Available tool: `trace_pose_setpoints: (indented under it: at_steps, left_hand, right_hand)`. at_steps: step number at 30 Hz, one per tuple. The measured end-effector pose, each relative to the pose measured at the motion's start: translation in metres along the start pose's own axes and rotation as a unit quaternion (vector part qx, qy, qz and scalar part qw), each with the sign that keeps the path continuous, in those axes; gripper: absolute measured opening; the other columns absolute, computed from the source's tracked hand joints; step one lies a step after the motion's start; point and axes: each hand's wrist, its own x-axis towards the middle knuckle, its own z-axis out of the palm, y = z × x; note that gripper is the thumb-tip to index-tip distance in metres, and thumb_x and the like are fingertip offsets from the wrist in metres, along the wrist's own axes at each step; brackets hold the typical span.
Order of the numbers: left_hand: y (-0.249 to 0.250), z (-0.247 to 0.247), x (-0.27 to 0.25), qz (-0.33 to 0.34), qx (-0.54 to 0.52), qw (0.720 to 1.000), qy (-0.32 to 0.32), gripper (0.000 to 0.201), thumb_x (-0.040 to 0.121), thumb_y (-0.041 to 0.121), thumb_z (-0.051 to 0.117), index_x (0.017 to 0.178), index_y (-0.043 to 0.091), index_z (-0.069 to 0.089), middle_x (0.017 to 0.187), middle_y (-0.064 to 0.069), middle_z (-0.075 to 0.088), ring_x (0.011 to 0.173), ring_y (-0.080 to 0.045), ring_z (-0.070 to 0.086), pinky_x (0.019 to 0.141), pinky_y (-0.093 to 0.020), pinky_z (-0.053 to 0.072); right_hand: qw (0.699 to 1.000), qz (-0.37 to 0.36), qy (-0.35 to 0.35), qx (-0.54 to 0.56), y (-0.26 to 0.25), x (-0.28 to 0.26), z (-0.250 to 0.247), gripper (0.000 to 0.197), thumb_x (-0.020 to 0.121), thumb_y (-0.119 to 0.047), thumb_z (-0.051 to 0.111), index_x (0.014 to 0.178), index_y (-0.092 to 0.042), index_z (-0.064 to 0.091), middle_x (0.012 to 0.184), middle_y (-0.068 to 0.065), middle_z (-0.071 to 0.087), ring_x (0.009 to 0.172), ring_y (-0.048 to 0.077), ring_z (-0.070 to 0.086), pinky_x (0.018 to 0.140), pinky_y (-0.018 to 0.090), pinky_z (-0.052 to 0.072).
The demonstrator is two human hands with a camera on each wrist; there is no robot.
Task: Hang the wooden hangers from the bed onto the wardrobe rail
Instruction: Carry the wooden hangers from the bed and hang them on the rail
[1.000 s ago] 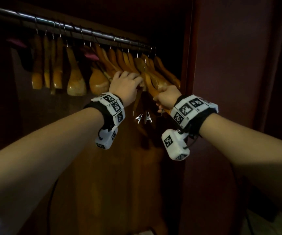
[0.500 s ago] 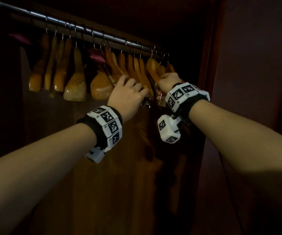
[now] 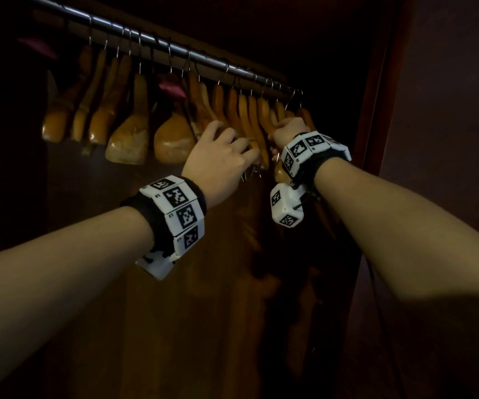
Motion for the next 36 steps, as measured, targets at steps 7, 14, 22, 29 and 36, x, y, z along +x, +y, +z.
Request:
trace_pose_setpoints:
  at_steps: [7,14,22,29,36]
  left_hand:
    - [-0.004,-0.004,-0.005,-0.011,0.023,0.999,-0.019,0.036,0.089,0.022,0.052,0.125,0.023,0.055,0.126,-0.004,0.059,0.116,-0.027,0.050,0.107,-0.051,0.024]
    - [-0.004,-0.009,-0.006,-0.022,0.012,0.999,-0.032,0.033,0.086,0.020,0.056,0.119,0.020,0.061,0.116,-0.005,0.065,0.108,-0.028,0.056,0.105,-0.052,0.023]
    - [0.005,-0.019,-0.015,-0.064,-0.055,0.996,-0.019,0.035,0.083,0.016,0.059,0.118,0.013,0.060,0.118,-0.011,0.063,0.116,-0.031,0.052,0.110,-0.057,0.011]
    - [0.077,-0.037,-0.039,-0.125,-0.230,0.964,-0.052,0.035,0.087,0.017,0.053,0.120,0.006,0.055,0.120,-0.018,0.057,0.114,-0.038,0.048,0.097,-0.053,0.036]
    - [0.179,-0.110,0.002,-0.090,-0.398,0.913,-0.024,0.025,0.093,0.025,0.046,0.113,0.012,0.055,0.105,-0.009,0.062,0.088,-0.034,0.061,0.062,-0.040,0.047]
  right_hand:
    - [0.998,-0.017,-0.019,-0.066,0.002,-0.001,-0.006,0.040,0.091,-0.014,0.052,0.131,-0.010,0.050,0.121,0.011,0.060,0.106,0.025,0.061,0.073,0.025,0.045]
    - [0.996,-0.063,0.012,-0.057,0.016,-0.023,-0.004,0.048,0.091,-0.015,0.053,0.138,-0.019,0.044,0.134,0.012,0.048,0.116,0.027,0.052,0.082,0.028,0.045]
    - [0.998,-0.053,0.019,-0.015,0.036,-0.077,-0.034,0.038,0.090,-0.025,0.055,0.127,-0.014,0.050,0.132,0.009,0.038,0.117,0.027,0.047,0.098,0.039,0.045]
    - [0.999,-0.030,0.007,-0.010,0.082,-0.136,-0.084,0.030,0.090,-0.023,0.057,0.118,-0.012,0.059,0.126,0.010,0.052,0.111,0.022,0.055,0.086,0.023,0.043]
    - [0.999,0.017,0.051,0.010,0.136,-0.189,-0.188,0.012,0.086,-0.018,0.060,0.095,-0.014,0.066,0.088,-0.001,0.063,0.091,0.022,0.065,0.083,0.041,0.055]
